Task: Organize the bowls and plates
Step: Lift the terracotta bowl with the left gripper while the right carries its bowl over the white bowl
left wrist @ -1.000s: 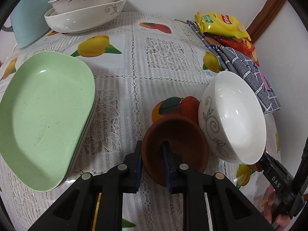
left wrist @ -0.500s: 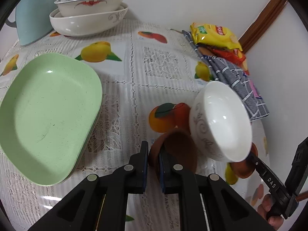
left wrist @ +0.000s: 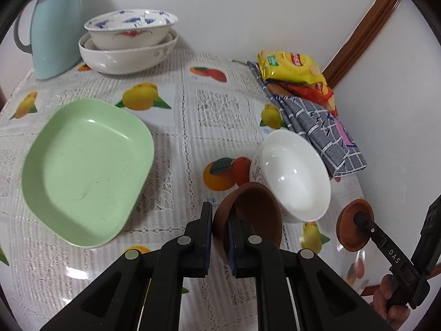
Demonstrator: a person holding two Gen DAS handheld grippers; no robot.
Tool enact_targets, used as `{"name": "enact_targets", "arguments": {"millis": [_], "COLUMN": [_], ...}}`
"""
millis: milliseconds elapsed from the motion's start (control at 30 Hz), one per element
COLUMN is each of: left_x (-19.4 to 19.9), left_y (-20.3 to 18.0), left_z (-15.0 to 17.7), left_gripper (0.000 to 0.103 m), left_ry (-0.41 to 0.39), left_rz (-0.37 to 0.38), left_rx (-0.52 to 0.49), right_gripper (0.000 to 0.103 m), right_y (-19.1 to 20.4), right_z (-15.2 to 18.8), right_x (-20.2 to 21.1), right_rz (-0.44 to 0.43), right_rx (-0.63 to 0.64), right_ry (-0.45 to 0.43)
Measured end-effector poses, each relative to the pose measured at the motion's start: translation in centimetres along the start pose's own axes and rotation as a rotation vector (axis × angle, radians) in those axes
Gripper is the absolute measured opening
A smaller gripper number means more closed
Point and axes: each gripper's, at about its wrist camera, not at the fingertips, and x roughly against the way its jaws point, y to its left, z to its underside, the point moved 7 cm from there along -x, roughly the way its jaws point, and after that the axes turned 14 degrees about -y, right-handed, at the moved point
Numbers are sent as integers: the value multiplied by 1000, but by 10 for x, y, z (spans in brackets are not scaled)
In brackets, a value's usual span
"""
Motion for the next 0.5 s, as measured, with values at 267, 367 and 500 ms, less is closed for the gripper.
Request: {"name": "enact_targets", "arguments": {"millis": [267, 367, 500], "left_x": [27, 34, 41], "left_y": [-5, -6, -6], "left_z": [-23, -31, -39], "left_gripper": [10, 10, 10], "left_ry": [-60, -81, -95], "left_rz": [-2, 11, 6], "left_rx": [-20, -17, -26], "right_gripper": [9, 9, 9], "right_y": [16, 22, 32], "right_z": [-27, -38, -46], "right_x": [16, 16, 13], "right_rz": [-10, -14, -25], "right_rx": [40, 53, 60], "right_ry": [-45, -58, -64]}}
